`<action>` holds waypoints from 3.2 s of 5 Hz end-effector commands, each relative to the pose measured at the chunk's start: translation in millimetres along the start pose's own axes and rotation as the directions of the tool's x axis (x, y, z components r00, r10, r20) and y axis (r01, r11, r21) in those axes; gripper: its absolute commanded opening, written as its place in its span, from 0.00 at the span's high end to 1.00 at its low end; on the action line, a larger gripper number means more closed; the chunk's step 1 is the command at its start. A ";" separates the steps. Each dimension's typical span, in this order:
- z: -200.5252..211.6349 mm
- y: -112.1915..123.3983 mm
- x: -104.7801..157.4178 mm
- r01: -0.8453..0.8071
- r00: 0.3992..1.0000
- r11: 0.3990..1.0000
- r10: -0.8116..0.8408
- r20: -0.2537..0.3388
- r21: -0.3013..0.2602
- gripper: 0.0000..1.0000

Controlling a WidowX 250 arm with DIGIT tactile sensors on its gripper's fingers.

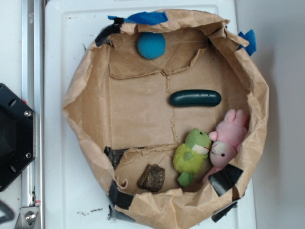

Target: Grab the rock.

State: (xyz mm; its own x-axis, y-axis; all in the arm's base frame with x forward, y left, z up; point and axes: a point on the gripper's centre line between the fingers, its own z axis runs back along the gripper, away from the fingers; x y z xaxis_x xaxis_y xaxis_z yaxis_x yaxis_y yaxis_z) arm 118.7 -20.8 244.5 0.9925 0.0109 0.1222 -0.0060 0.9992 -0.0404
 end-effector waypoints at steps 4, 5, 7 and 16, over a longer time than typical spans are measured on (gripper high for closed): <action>-26.5 -11.6 65.1 -0.361 0.933 0.931 0.360 0.025 0.053 0.00; -39.7 -14.8 80.1 -0.454 0.890 0.890 0.452 0.060 0.031 0.00; -97.1 27.2 122.9 -0.592 0.800 0.801 0.598 0.055 -0.087 0.00; -108.1 30.5 128.3 -0.570 0.818 0.814 0.575 0.017 -0.114 0.00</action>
State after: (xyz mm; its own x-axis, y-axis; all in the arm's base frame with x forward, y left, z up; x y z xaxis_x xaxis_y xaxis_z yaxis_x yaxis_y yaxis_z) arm 256.5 2.5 140.8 0.8189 0.5709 0.0583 -0.5523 0.8116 -0.1904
